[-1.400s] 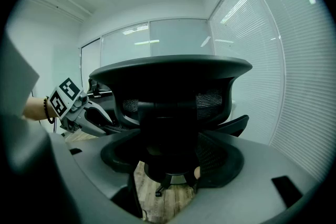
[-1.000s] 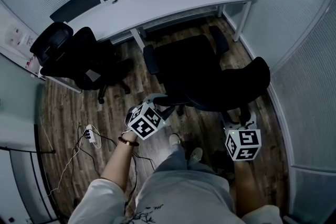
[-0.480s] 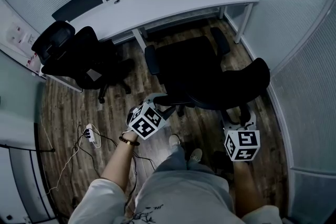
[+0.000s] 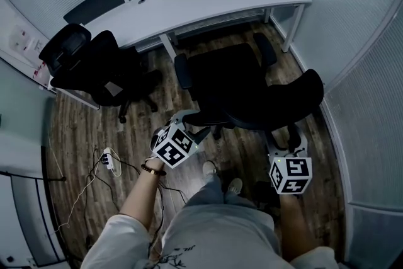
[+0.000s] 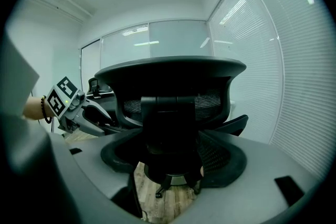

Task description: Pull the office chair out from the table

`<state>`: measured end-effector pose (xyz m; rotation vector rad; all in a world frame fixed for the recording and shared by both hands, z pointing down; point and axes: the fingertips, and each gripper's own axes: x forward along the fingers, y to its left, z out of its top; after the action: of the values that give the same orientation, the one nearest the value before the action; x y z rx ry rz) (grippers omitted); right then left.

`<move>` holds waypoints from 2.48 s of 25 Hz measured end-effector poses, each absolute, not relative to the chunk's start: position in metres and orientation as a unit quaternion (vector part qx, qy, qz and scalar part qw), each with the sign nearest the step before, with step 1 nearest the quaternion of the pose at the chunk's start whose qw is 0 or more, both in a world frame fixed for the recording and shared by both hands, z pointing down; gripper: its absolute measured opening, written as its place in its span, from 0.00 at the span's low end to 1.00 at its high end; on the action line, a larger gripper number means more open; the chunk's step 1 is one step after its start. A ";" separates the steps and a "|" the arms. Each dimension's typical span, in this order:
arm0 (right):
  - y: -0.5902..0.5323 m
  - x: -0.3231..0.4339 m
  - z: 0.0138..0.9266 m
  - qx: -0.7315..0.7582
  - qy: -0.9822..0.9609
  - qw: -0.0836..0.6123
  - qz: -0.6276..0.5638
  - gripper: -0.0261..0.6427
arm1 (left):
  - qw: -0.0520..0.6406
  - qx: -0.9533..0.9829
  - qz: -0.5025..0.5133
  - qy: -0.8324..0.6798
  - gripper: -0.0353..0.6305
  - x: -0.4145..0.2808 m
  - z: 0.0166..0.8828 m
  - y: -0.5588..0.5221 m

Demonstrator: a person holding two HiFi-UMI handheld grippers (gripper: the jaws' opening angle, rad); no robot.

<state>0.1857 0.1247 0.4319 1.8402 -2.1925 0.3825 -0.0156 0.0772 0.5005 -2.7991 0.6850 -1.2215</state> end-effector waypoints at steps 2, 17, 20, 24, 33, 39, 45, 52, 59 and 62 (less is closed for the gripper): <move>0.126 0.186 0.432 0.631 -0.753 0.126 0.134 0.44 | 0.008 -0.896 -0.387 0.219 0.37 -0.015 0.497 0.079; 0.160 0.177 0.450 0.620 -0.758 0.135 0.153 0.41 | -0.081 -0.916 -0.257 0.297 0.13 -0.016 0.457 0.120; 0.165 0.165 0.448 0.620 -0.759 0.132 0.148 0.19 | -0.118 -0.909 -0.225 0.330 0.09 -0.013 0.453 0.131; 0.167 0.147 0.444 0.603 -0.774 0.125 0.150 0.07 | -0.128 -0.901 -0.203 0.361 0.07 -0.004 0.452 0.140; 0.176 0.117 0.445 0.549 -0.807 0.135 0.171 0.05 | -0.129 -0.884 -0.181 0.411 0.07 0.003 0.452 0.153; 0.172 0.114 0.446 0.539 -0.811 0.134 0.183 0.05 | -0.142 -0.887 -0.177 0.401 0.07 0.012 0.455 0.156; 0.166 0.115 0.447 0.535 -0.811 0.137 0.193 0.05 | -0.151 -0.883 -0.178 0.407 0.07 0.011 0.457 0.155; 0.168 0.112 0.451 0.530 -0.811 0.143 0.203 0.05 | -0.169 -0.882 -0.168 0.406 0.07 0.014 0.453 0.155; 0.169 0.112 0.452 0.527 -0.812 0.143 0.205 0.05 | -0.154 -0.886 -0.174 0.402 0.07 0.017 0.454 0.158; 0.169 0.112 0.452 0.525 -0.813 0.143 0.205 0.05 | -0.137 -0.890 -0.181 0.395 0.07 0.019 0.452 0.160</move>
<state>0.1123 0.1694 0.4523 1.5153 -2.3460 0.5918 0.0192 0.1600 0.4518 -3.0701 1.3638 -0.6232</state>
